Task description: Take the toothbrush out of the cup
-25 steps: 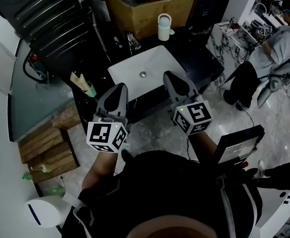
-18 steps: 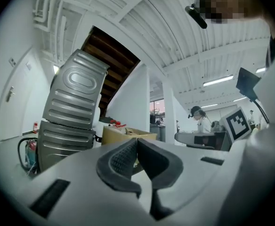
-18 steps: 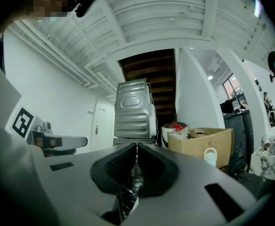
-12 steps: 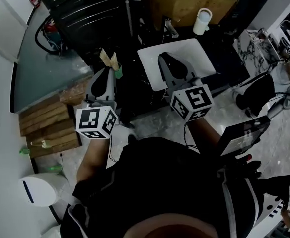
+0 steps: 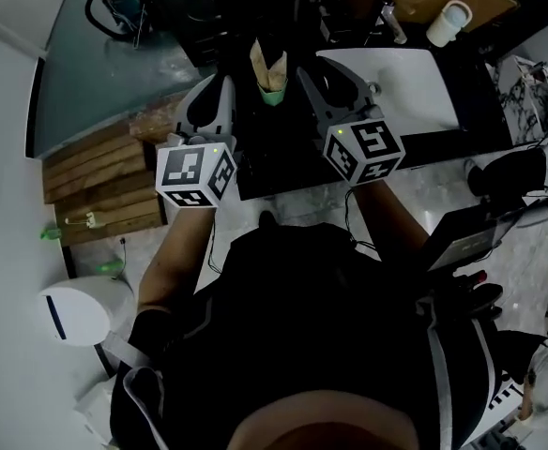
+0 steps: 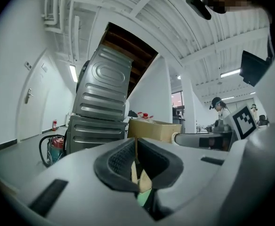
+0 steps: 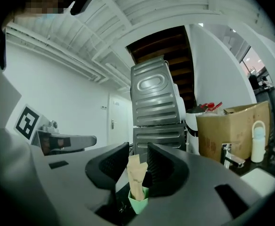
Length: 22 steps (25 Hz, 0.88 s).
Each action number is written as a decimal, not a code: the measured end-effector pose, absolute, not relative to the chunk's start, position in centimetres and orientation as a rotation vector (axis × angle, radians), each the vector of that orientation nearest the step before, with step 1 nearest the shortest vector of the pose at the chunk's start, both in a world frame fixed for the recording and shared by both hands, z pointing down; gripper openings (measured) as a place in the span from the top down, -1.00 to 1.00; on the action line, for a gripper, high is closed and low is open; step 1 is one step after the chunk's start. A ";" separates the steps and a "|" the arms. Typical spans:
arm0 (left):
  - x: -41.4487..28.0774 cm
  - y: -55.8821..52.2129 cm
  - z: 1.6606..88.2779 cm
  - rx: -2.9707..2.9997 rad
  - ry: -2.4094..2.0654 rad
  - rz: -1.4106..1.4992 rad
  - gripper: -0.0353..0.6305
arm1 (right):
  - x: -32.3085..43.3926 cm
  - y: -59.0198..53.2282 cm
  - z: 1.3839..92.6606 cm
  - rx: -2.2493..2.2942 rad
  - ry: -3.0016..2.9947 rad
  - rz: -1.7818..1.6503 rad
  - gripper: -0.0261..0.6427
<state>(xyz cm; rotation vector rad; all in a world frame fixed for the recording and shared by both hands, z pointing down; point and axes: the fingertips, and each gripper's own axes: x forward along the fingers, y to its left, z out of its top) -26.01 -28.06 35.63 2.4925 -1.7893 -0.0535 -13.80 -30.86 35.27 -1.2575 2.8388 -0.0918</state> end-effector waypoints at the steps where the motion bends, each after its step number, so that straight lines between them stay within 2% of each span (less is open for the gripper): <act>1: -26.4 -28.6 36.3 2.488 -1.780 -0.051 0.87 | -14.6 -31.3 36.2 -1.266 2.852 -0.101 0.56; 6: -27.2 -30.8 39.4 2.487 -1.701 -0.016 0.66 | -16.4 -33.4 40.7 -1.351 2.885 -0.139 0.42; 13: -27.5 -32.8 43.1 2.448 -1.614 -0.003 0.66 | -18.0 -34.9 45.2 -1.370 2.927 -0.191 0.34; 22: -27.2 -33.4 45.7 2.459 -1.540 0.096 0.67 | -19.2 -36.1 47.5 -1.381 2.951 -0.186 0.34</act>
